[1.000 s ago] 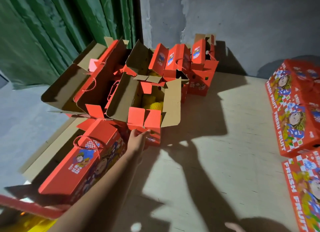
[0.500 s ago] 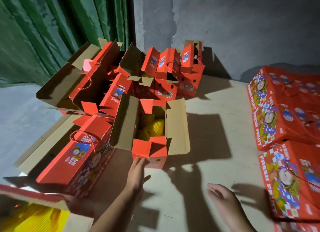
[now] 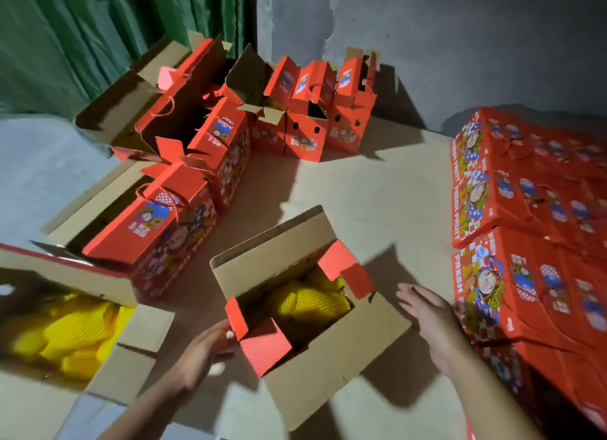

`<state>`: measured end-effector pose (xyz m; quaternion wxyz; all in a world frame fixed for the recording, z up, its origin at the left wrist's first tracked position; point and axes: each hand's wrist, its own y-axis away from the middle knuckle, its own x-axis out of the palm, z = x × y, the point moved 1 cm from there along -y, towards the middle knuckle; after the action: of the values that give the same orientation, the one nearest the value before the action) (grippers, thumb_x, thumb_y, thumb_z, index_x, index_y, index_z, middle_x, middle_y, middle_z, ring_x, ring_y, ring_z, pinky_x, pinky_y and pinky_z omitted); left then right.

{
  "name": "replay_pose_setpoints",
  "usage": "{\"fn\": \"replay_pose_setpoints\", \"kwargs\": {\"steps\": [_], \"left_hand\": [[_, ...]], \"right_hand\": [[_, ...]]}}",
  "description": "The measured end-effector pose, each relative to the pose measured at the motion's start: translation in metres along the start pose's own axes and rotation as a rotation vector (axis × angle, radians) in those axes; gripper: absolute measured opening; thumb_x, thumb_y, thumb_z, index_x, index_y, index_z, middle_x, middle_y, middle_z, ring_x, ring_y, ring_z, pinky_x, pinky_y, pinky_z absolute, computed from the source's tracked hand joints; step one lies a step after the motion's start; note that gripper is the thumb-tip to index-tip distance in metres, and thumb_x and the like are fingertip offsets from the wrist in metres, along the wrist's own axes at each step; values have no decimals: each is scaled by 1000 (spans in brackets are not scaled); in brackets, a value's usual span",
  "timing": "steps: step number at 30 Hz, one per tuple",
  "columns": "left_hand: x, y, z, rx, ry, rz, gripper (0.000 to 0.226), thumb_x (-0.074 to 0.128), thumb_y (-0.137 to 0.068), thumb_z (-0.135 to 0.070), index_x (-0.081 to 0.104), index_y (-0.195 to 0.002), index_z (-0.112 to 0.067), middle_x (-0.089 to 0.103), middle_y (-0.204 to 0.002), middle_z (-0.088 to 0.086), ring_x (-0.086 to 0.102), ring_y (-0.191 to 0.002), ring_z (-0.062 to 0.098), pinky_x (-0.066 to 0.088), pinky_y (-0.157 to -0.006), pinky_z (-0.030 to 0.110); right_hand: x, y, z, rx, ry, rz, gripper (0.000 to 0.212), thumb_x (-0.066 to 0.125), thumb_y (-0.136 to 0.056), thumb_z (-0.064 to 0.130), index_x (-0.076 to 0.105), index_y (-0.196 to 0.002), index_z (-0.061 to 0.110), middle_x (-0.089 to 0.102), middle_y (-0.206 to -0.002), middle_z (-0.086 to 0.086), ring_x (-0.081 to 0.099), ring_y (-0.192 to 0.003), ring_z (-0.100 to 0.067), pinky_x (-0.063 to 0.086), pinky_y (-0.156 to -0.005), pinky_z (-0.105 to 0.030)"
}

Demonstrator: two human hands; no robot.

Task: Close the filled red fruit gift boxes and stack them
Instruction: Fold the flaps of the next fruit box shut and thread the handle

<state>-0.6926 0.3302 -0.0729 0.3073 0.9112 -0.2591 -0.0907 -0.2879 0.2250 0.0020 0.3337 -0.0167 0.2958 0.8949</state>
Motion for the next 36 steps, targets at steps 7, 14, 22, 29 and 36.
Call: {"fn": "replay_pose_setpoints", "kwargs": {"steps": [7, 14, 22, 29, 36], "left_hand": [[6, -13, -19, -11, -91, -28, 39, 34, -113, -17, 70, -126, -12, 76, -118, 10, 69, -108, 35, 50, -108, 54], [36, -12, -43, 43, -86, 24, 39, 41, -102, -62, 67, -126, -48, 76, -117, -21, 70, -110, 2, 54, -88, 25], [58, -12, -34, 174, -274, 3, 66, 50, -79, -90, 64, -118, -38, 77, -111, -13, 71, -102, 3, 55, -93, 29], [54, -1, -36, 548, -773, -267, 49, 55, -103, -54, 43, -144, -31, 44, -148, -2, 56, -125, 19, 50, -102, 38], [38, 18, -32, 819, -1305, -5, 54, 46, -108, -31, 39, -161, -23, 32, -169, 0, 31, -155, 21, 46, -115, 43]], "right_hand": [[12, 28, -35, 32, 95, 192, 30, 58, -104, 50, 70, -126, 34, 72, -125, 21, 65, -110, 7, 47, -88, -18], [4, 48, -77, 36, 103, 50, 39, 64, -97, 59, 68, -128, 34, 73, -127, 15, 65, -120, -7, 48, -107, -40], [-10, 66, -110, 1, 219, -84, 36, 63, -86, 77, 62, -105, 47, 66, -94, 32, 62, -88, 15, 47, -66, -12], [-14, 61, -110, -220, 354, -101, 50, 77, -89, 49, 60, -134, 32, 73, -114, 4, 70, -103, -21, 59, -90, -50], [-32, 69, -113, -747, 730, -74, 35, 75, -93, 33, 67, -128, 30, 49, -148, 24, 53, -130, 1, 40, -102, -10]]}}
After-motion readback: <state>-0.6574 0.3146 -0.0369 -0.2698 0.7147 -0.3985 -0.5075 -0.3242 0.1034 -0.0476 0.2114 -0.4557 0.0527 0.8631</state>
